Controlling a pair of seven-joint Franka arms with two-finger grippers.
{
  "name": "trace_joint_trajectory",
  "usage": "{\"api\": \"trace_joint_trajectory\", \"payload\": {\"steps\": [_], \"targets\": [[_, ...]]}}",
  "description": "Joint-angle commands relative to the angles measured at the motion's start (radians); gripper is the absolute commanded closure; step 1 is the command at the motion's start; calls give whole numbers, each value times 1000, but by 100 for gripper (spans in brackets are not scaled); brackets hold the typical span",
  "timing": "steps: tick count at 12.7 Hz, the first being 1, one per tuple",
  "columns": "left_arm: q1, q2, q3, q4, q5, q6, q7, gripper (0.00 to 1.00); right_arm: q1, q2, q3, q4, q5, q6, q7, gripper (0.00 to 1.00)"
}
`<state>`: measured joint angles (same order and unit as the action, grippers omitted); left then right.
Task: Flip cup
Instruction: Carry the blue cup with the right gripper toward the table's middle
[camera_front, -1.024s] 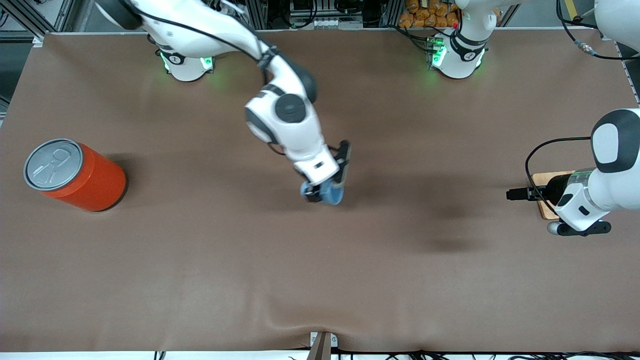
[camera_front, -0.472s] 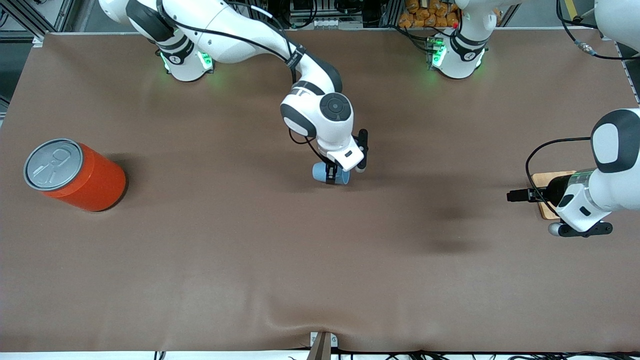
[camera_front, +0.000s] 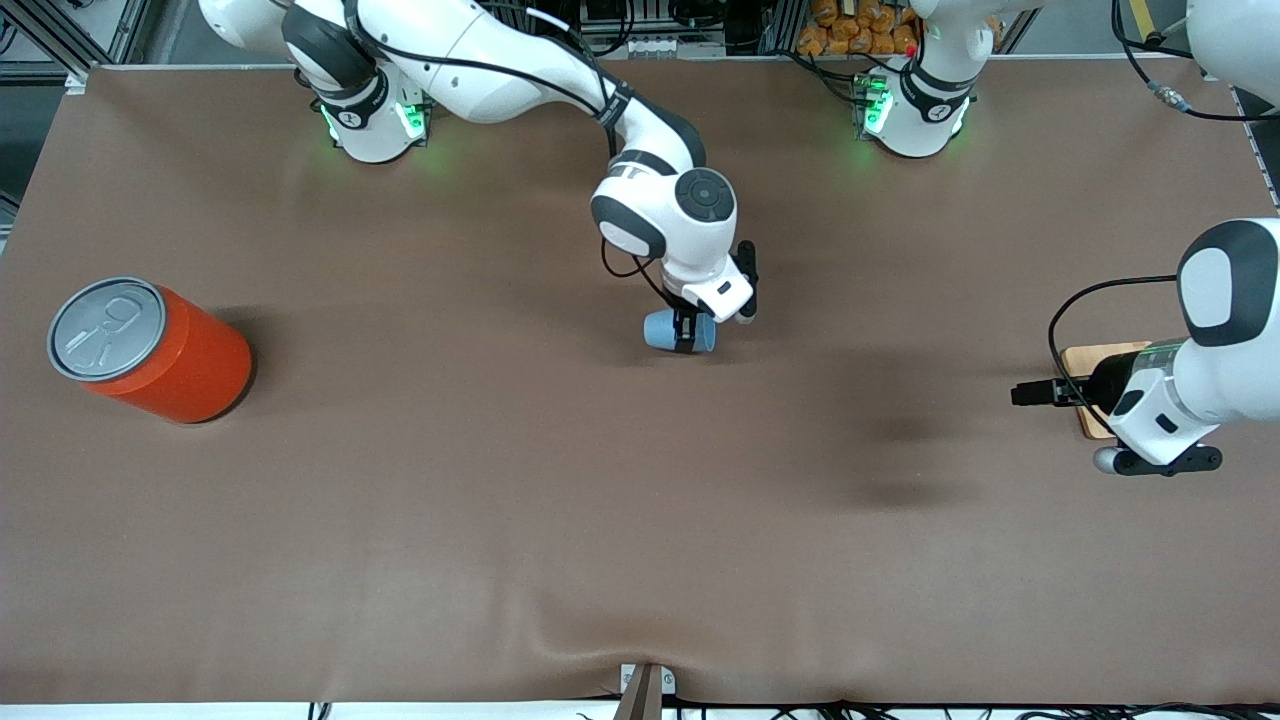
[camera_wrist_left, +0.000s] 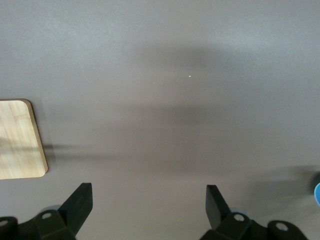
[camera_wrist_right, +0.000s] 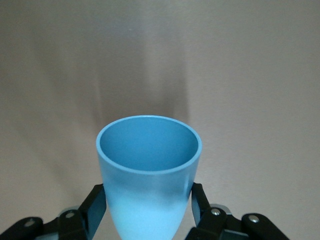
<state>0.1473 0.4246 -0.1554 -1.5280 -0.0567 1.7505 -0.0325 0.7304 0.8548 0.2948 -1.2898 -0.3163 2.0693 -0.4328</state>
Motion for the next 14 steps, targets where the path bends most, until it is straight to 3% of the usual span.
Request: {"api": "trace_joint_trajectory", "payload": {"steps": [1,4,7,8,9,12,14], "targets": [[-31,0,2,-34,-9,53,-17,0,24,42,-8,85,-27,-81,46,95],[-63,19,2,-43,-9,64,-18,0,27,53,-8,87,-29,-75,48,94],[-68,22,0,-47,-5,66,-20,0,27,59,-14,89,-27,-75,52,72],[-66,23,-1,-52,-6,66,-20,0,27,59,-17,89,-29,-72,51,20],[-65,31,-1,-52,-14,66,-20,0,27,59,-25,89,-36,-71,49,0],[-66,49,-4,-55,-26,58,-30,0,27,58,-23,89,-36,-72,49,0],[-54,71,-7,-54,-137,56,-17,0,27,58,-23,89,-36,-72,51,0]]}}
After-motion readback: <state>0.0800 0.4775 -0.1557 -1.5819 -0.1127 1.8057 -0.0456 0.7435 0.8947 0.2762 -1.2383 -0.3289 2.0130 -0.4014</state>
